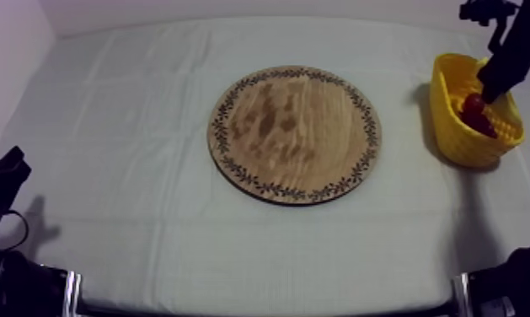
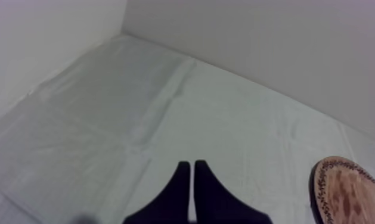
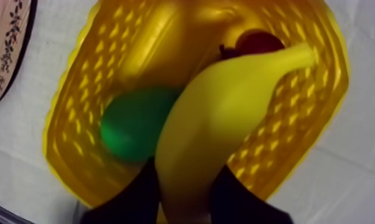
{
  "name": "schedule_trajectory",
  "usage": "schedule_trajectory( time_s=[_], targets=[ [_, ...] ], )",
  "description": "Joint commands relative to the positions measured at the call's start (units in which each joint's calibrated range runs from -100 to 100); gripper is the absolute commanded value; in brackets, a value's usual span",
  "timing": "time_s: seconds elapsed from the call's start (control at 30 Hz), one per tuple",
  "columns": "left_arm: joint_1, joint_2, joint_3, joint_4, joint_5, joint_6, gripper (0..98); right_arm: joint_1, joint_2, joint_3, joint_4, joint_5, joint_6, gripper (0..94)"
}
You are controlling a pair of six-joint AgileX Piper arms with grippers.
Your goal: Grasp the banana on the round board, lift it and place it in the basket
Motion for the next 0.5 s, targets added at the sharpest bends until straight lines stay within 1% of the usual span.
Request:
schedule_trajectory(
  time_s=[0.0, 0.13, 0.37, 0.47],
  targets=[
    [0.01, 0.0, 0.03, -0.02, -0.01, -0.01, 0.1, 0.13, 1.15, -0.5, -0.13, -1.19, -0.16, 12.9],
    [0.01, 0.0, 0.03, -0.02, -0.01, -0.01, 0.1, 0.37, 2.76, -1.35, -0.35, -2.26, -0.06, 26.0],
    [0.01, 0.0, 0.03, -0.02, -0.01, -0.01, 0.1, 0.67, 3.77, -0.98, -0.06, -3.17, -0.16, 56.8],
    [0.01, 0.0, 0.03, -0.02, -0.01, -0.01, 0.1, 0.7, 3.73, -0.69, 0.03, -3.3, -0.14, 67.4]
  ],
)
